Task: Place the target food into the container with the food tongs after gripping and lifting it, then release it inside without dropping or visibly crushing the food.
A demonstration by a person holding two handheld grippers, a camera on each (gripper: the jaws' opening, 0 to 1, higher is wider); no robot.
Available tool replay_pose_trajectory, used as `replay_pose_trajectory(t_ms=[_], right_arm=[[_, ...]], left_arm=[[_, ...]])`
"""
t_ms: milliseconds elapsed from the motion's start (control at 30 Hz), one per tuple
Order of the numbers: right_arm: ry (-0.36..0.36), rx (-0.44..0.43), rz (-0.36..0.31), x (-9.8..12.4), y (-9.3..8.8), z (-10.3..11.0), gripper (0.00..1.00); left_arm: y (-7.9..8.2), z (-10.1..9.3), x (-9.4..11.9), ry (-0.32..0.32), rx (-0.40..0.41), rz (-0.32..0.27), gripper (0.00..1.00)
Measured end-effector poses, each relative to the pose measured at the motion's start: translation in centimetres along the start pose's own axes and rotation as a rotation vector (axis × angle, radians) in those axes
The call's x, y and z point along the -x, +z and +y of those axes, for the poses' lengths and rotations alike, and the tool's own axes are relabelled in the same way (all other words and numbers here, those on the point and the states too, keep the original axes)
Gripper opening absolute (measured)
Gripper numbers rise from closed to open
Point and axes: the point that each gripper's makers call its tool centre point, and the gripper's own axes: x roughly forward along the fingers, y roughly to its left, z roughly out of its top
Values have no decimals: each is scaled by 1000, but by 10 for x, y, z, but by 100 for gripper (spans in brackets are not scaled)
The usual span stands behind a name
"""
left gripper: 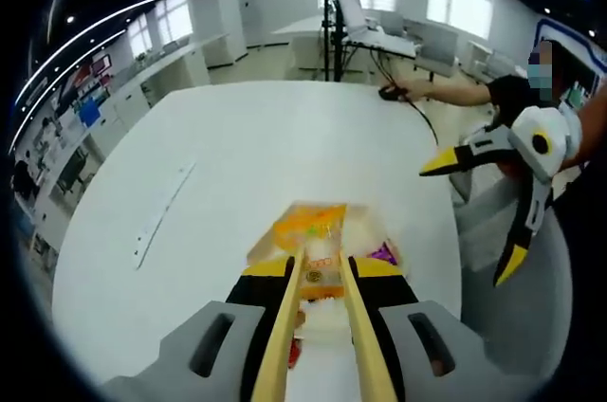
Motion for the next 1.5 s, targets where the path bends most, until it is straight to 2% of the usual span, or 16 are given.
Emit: replay_pose_trajectory(t_ms=[267, 333, 433, 667, 833, 1100, 1367, 1500], right_arm=[[-1, -1, 0, 0, 0, 0, 96], [-2, -1, 0, 0, 0, 0, 96], [-1, -1, 1, 0, 0, 0, 96], [-3, -1, 1, 0, -1, -1, 96], [-1, 1, 2, 0, 0, 0, 96], [3, -1, 1, 0, 0, 1, 96], [3, -8, 0, 0, 0, 0, 96], [-3, -33, -14, 1, 2, -4, 97]], left_arm=[[3, -10, -8, -32, -24, -6, 21], [4, -15, -10, -40, -67, -14, 22], [5, -21, -12, -53, -72, -15, 24], [13, -16, -11, -34, -56, -49, 25], [1, -9, -8, -12, -45, -43, 26], [-28, 11, 3, 47, -6, -24, 26], [-44, 30, 15, 109, 30, -35, 26], [-64, 49, 18, 187, 99, -38, 26]])
